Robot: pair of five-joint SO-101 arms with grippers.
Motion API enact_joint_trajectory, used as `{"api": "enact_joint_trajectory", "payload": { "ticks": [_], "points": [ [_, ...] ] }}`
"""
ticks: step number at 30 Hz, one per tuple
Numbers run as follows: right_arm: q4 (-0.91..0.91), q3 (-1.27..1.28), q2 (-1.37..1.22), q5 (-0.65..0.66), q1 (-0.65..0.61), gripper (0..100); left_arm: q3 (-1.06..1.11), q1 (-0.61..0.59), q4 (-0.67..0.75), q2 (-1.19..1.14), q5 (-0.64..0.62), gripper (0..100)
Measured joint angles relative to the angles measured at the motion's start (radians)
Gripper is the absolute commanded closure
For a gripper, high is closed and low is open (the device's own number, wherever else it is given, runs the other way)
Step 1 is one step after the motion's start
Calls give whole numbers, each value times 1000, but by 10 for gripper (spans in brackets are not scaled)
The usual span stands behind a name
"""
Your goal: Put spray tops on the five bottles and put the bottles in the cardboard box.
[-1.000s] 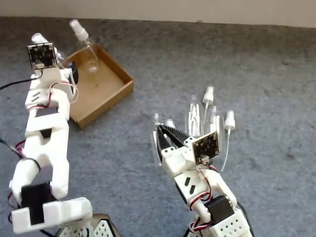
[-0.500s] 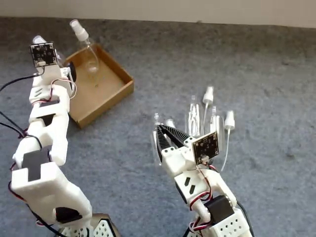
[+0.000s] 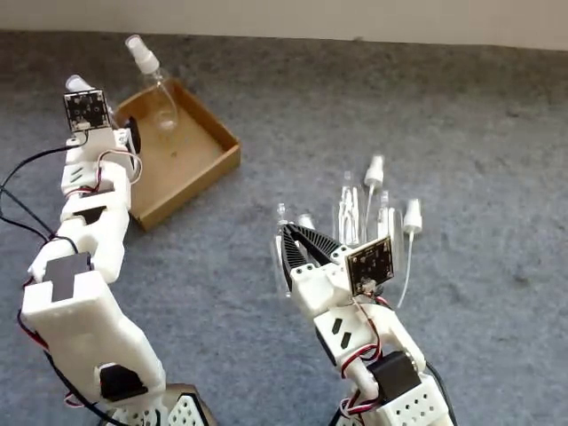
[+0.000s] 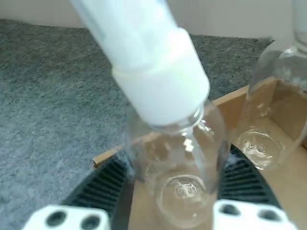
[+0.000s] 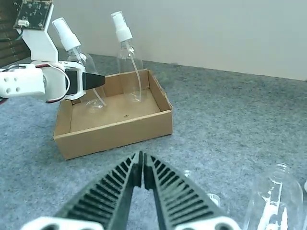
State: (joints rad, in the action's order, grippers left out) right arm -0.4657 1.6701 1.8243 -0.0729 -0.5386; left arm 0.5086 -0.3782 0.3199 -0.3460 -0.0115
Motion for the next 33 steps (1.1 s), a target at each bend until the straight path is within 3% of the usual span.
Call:
{"api": "enact_joint_trajectory", "payload": {
  "ticks": [5, 33],
  "points": [
    [0, 0, 0, 0, 0, 993, -2, 0, 0, 0, 0, 743],
    [0, 0, 0, 0, 0, 993, -20, -15, 0, 0, 0, 772]
  ]
}}
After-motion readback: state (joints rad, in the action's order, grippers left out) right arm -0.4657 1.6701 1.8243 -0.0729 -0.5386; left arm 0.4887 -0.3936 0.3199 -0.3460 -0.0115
